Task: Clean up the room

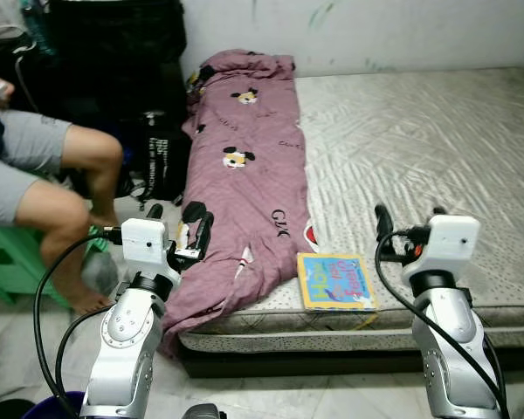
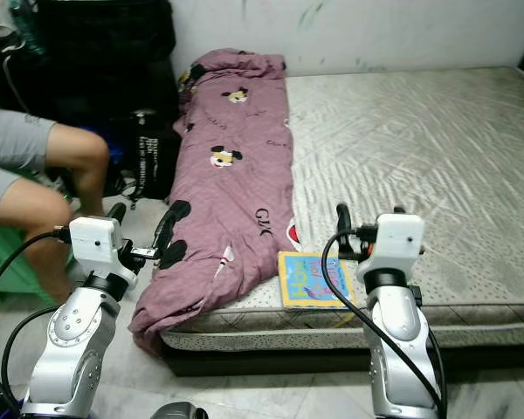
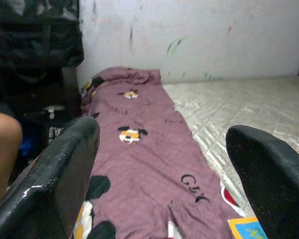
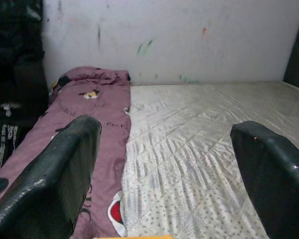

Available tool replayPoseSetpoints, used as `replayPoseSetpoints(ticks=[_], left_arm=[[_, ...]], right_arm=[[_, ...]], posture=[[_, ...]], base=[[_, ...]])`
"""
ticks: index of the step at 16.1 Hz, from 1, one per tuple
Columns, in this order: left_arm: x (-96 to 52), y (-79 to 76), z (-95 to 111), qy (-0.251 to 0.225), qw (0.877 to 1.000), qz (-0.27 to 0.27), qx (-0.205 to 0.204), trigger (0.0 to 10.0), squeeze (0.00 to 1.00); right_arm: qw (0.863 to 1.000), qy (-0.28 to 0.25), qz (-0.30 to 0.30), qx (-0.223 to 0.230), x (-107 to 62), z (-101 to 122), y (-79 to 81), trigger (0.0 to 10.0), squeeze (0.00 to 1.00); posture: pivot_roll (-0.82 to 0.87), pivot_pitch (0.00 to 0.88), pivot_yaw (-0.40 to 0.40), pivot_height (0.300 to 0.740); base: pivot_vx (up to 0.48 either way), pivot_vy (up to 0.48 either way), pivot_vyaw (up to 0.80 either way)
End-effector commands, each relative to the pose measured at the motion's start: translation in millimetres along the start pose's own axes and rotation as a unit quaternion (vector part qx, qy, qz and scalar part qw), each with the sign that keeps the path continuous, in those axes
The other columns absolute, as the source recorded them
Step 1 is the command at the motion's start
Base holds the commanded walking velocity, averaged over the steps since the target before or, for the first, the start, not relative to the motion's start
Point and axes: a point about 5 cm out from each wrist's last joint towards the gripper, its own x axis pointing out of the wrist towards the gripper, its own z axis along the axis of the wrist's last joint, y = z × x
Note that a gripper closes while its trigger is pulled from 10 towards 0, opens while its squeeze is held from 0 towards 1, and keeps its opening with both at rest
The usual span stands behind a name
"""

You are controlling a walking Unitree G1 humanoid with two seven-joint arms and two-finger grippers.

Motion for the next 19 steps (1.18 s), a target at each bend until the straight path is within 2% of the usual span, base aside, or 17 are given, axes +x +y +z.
replayPoseSetpoints(ticks=[1, 2, 4, 7, 10, 13, 19], left_arm=[[-2.7, 1.9, -0.3, 0.013, 1.0, 0.004, 0.002, 10.0, 0.0], [-6.6, -3.0, -2.9, 0.021, 1.0, -0.01, 0.005, 10.0, 0.0], [-8.6, -3.9, -1.7, 0.018, 1.0, -0.011, 0.014, 10.0, 0.0], [-8.6, -0.9, -1.9, 0.024, 1.0, -0.009, 0.013, 10.0, 0.0], [-5.6, -3.7, -0.4, 0.024, 1.0, -0.012, 0.012, 10.0, 0.0], [-4.9, -0.1, -1.3, 0.025, 1.0, 0.001, 0.004, 10.0, 0.0], [-1.3, -3.1, -2.1, 0.03, 0.999, -0.012, 0.004, 10.0, 0.0]], right_arm=[[1.0, 0.017, 0.007, 0.018, -3.6, -3.6, 11.7, 10.0, 0.0], [0.999, 0.024, 0.019, 0.037, -6.2, -7.0, 25.4, 10.0, 0.0], [0.998, 0.025, 0.037, 0.053, -8.8, -7.0, 38.9, 10.0, 0.0], [0.997, 0.053, 0.008, 0.062, -28.2, -17.2, 21.3, 10.0, 0.0], [0.997, 0.056, 0.01, 0.052, -25.1, -18.9, 24.8, 10.0, 0.0], [0.996, 0.062, 0.013, 0.055, -20.9, -20.7, 26.5, 10.0, 0.0], [0.997, 0.062, 0.021, 0.043, -15.3, -20.8, 28.2, 10.0, 0.0]], posture=[[-0.02, 0.009, 0.072, 0.74], [-0.01, 0.014, 0.076, 0.74], [0.0, 0.011, 0.084, 0.74], [-0.01, 0.011, 0.092, 0.74], [-0.01, 0.01, 0.077, 0.74], [0.0, 0.004, 0.068, 0.74], [0.0, 0.0, 0.062, 0.74]], base=[[0.0, 0.0, 0.0], [0.0, 0.0, 0.0], [0.0, 0.0, 0.0], [0.0, 0.0, 0.0], [0.0, 0.0, 0.0], [0.0, 0.0, 0.0], [0.0, 0.0, 0.0]])
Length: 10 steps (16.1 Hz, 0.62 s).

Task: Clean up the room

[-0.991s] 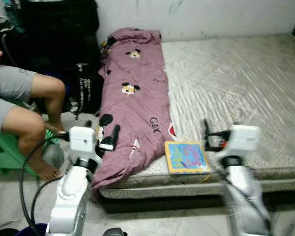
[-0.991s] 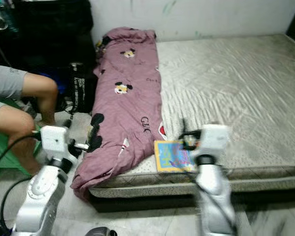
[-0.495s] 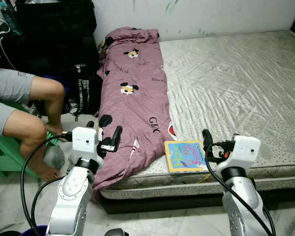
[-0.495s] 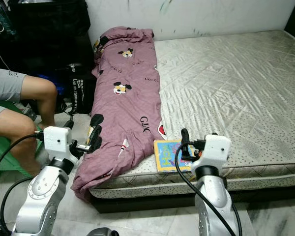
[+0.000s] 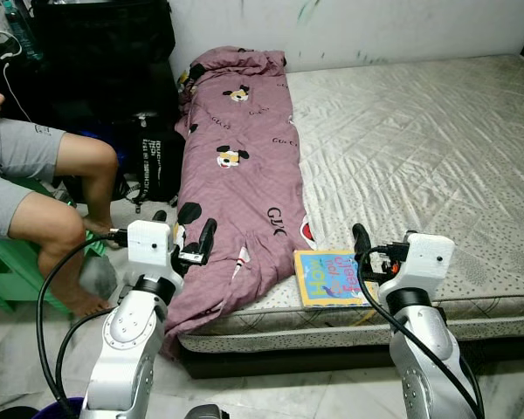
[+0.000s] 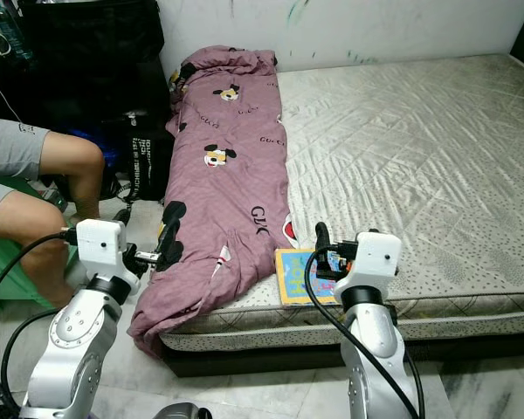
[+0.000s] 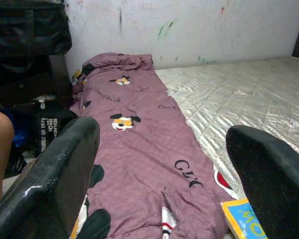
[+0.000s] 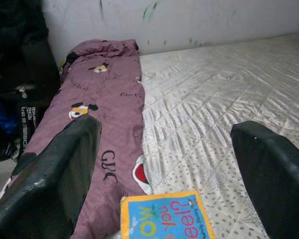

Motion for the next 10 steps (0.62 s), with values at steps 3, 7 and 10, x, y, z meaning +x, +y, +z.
replayPoseSetpoints(ticks=[3, 7, 10], left_arm=[[2.9, -2.4, 0.6, -0.002, 1.0, -0.016, -0.008, 10.0, 0.0], [4.8, -2.5, 0.7, -0.002, 1.0, -0.014, -0.008, 10.0, 0.0], [5.4, -2.2, 0.9, -0.002, 1.0, -0.015, -0.008, 10.0, 0.0]], right_arm=[[1.0, -0.003, 0.008, -0.002, 6.0, 2.3, 5.1, 10.0, 0.0], [1.0, -0.005, 0.011, -0.011, 9.0, 3.0, 6.2, 10.0, 0.0], [1.0, -0.006, 0.01, -0.012, 10.2, 3.2, 6.2, 10.0, 0.0]], posture=[[0.0, 0.0, 0.06, 0.74], [0.0, 0.0, 0.056, 0.74], [0.0, 0.0, 0.056, 0.74]], base=[[0.0, 0.0, 0.0], [0.0, 0.0, 0.0], [0.0, 0.0, 0.0]])
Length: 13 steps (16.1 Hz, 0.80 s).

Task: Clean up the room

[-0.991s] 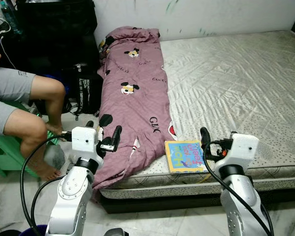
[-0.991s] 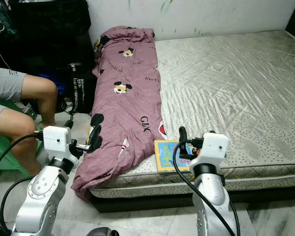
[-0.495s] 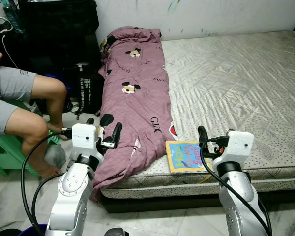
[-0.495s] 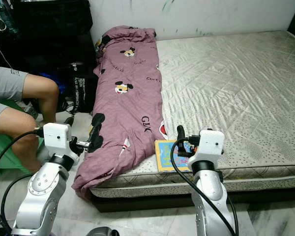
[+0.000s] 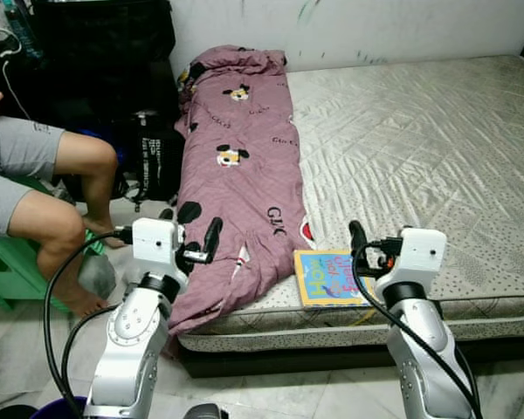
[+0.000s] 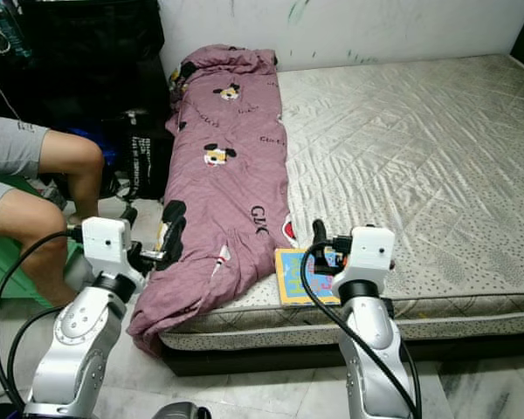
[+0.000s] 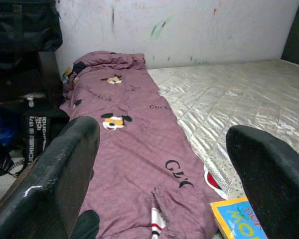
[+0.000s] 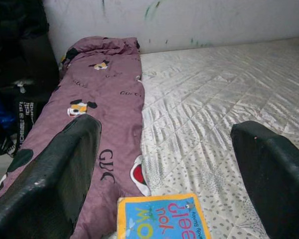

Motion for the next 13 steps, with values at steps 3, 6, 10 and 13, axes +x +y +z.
replayPoseSetpoints(ticks=[3, 6, 10, 13], left_arm=[[2.1, 1.7, 1.4, -0.001, 1.0, -0.002, 0.004, 10.0, 0.0], [1.6, 0.4, 1.4, -0.002, 1.0, -0.005, 0.002, 10.0, 0.0], [0.8, -0.7, 1.1, -0.002, 1.0, -0.005, -0.001, 10.0, 0.0], [0.5, -0.5, 1.0, -0.001, 1.0, -0.004, -0.001, 10.0, 0.0]], right_arm=[[1.0, -0.007, 0.006, -0.003, 3.2, 3.1, 4.4, 10.0, 0.0], [1.0, -0.008, 0.007, -0.007, 2.5, 3.4, 4.0, 10.0, 0.0], [1.0, -0.006, 0.009, -0.008, 3.4, 2.7, 4.5, 10.0, 0.0], [1.0, -0.005, 0.01, -0.008, 3.5, 2.5, 4.7, 10.0, 0.0]], posture=[[0.0, 0.0, 0.058, 0.74], [-0.01, 0.0, 0.058, 0.74], [0.0, 0.0, 0.051, 0.74], [0.0, 0.0, 0.051, 0.74]], base=[[0.279, 0.0, 0.0], [0.334, 0.0, 0.0], [0.346, 0.0, 0.0], [0.352, 0.0, 0.0]])
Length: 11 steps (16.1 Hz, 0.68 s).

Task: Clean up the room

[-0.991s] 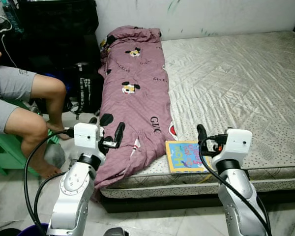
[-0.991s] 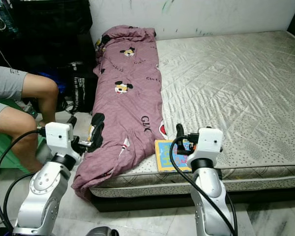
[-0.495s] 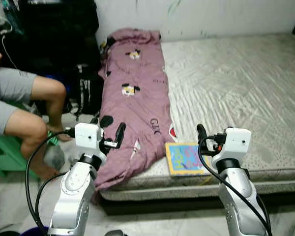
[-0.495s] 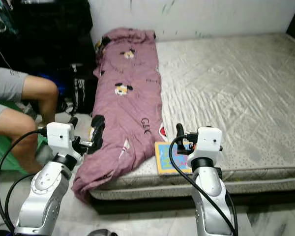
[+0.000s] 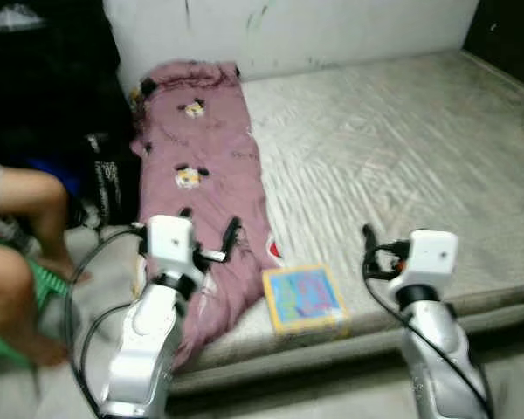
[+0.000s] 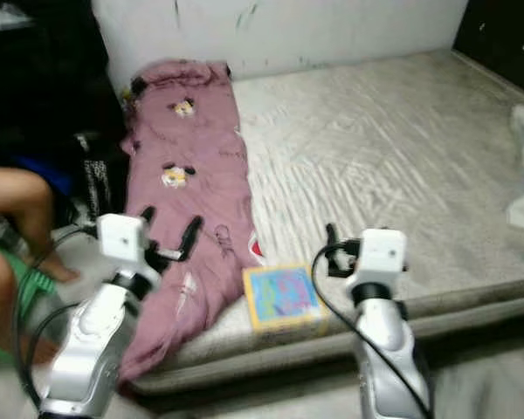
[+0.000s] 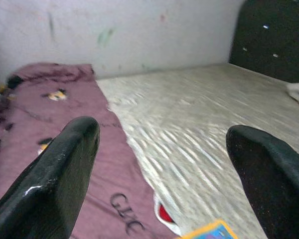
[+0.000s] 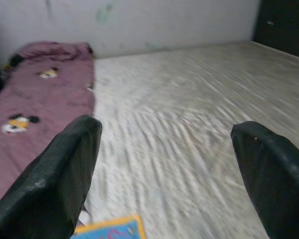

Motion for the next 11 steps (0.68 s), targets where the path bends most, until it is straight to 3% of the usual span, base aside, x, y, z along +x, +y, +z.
replayPoseSetpoints(ticks=[1, 11], left_arm=[[-5.3, 16.2, 0.5, 0.005, 1.0, 0.027, 0.014, 10.0, 0.0], [-3.5, 16.6, -1.2, 0.012, 0.999, 0.032, 0.02, 10.0, 0.0]], right_arm=[[1.0, -0.012, 0.025, 0.01, 3.7, 6.5, 15.7, 10.0, 0.0], [0.999, -0.012, 0.032, -0.002, 5.1, 6.4, 17.9, 10.0, 0.0]], posture=[[0.0, 0.0, 0.051, 0.74], [0.0, 0.0, 0.05, 0.74]], base=[[0.322, 0.0, 0.0], [0.0, 0.0, 0.07]])
